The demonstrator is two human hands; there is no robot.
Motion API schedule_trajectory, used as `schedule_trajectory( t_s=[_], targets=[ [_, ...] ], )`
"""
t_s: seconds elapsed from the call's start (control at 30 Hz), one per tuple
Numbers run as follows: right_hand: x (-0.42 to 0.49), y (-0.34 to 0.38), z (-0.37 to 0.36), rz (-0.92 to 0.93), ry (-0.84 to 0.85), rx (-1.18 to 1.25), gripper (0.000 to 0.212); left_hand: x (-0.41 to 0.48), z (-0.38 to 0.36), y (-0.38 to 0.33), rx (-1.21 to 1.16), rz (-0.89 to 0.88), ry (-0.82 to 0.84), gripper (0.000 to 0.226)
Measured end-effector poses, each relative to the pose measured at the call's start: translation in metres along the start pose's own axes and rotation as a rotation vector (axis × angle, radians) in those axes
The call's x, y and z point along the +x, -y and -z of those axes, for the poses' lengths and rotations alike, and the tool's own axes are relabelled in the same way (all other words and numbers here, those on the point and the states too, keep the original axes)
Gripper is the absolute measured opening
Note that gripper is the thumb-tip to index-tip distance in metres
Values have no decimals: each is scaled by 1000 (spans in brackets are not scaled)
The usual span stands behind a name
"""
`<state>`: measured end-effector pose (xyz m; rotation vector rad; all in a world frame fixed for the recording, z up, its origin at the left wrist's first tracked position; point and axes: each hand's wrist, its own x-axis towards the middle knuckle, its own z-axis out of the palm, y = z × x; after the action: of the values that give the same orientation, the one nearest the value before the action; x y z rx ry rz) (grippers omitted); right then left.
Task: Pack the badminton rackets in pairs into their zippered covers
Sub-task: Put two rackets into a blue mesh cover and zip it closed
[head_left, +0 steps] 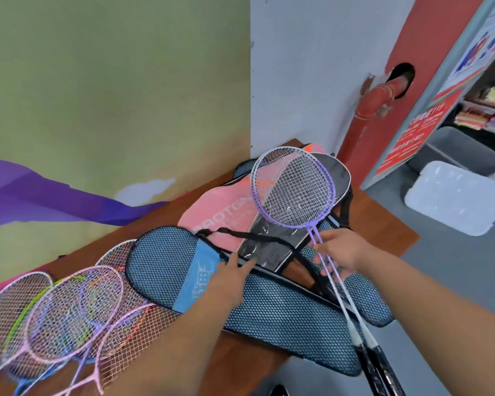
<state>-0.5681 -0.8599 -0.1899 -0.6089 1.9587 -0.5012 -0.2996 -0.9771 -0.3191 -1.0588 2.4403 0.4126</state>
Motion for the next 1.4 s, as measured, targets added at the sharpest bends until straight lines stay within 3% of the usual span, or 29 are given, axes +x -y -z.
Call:
schedule_trajectory(
  t_s=[0.07,0.17,0.33,0.57,0.73,0.87,0.97,1.17,1.27,1.4],
  targets=[
    [-1,1,-4,-4,-11,-3,16,-2,-2,2,-27,-20,-43,95],
    [-6,3,-12,-9,-16,12,13,-5,-3,9,-117,-66,-138,58],
    [-12,-1,-25,-31,42,-2,12,-10,2,26,-340,-144,-245,30],
    [-25,-11,-38,-70,64,-128,16,-13,33,81,-350,-282,-200,31],
    [-39,-11,-54,-88,38,-136,16,-27,39,87,-319,-155,-199,57],
    [-47,-15,-66,-64,46,-130,19,-44,11,52,-387,129,-208,31],
    [-46,-22,-70,-58,59,-143,17,-53,-16,24,-444,230,-52,46],
    [-15,-38,-62,-74,158,-124,14,-51,-26,-21,-367,498,-113,65],
    [6,-47,-61,-98,191,-68,15,-46,-23,-33,-394,551,-106,48],
    [29,-57,-54,-112,253,-80,13,-40,-13,-43,-626,588,-98,20]
  ],
)
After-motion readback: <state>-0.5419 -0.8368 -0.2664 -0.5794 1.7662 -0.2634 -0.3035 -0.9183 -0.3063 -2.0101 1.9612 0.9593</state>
